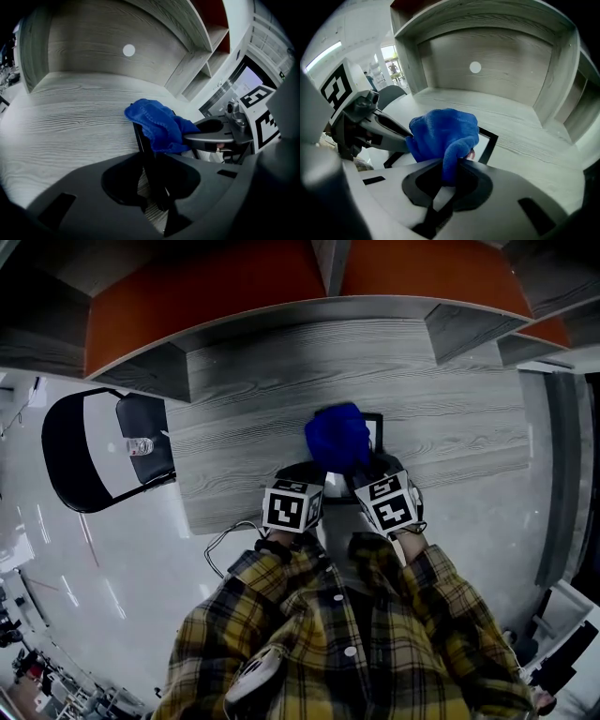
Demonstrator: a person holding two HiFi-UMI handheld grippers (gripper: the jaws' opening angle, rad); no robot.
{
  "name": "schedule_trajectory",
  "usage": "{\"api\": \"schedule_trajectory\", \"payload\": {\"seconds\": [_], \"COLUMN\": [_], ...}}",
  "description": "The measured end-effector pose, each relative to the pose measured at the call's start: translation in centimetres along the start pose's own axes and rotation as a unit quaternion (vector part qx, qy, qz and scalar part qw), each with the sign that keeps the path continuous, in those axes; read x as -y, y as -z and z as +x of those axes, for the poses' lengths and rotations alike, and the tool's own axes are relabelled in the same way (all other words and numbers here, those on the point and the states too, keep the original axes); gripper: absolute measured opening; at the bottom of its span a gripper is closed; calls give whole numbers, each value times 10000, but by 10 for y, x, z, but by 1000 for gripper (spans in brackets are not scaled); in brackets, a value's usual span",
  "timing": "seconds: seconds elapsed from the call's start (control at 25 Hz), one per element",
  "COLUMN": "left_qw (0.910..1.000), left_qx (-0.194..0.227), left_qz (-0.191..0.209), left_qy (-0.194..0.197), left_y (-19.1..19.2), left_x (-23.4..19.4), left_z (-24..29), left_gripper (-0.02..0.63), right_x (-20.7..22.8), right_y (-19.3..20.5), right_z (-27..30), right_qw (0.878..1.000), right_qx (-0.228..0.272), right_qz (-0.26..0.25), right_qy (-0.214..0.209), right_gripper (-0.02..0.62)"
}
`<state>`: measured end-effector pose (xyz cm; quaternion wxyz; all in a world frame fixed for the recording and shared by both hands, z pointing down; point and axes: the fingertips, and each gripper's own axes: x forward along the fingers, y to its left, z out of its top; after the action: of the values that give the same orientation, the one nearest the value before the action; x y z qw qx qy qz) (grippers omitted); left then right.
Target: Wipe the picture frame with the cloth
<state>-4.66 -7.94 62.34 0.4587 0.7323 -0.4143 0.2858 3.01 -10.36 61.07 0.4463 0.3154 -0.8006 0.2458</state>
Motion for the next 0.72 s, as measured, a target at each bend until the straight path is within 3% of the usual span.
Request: {"api": "schedule_trajectory", "payload": {"seconds": [0.32, 0.52, 0.72], "left_qw": [10000, 10000, 10000], "left_qx": [-16, 0, 2], "left_qz": [-18, -51, -55], "left_qy": [30, 28, -2], "left_y": [-2, -1, -2], "left_x": [-1, -2, -3], "left_z": [-1, 1, -5], "left_gripper": [95, 95, 95], "right_x": [51, 80, 42], "right_y": [27, 46, -18], "right_z": [-28, -42, -75], "right_qw": [9973, 9909, 9821], "right_qx": [-19, 63, 1086], "right_qz": [503, 1106, 1537], "right_qy": [539, 770, 36], "right_gripper": [41, 41, 41]}}
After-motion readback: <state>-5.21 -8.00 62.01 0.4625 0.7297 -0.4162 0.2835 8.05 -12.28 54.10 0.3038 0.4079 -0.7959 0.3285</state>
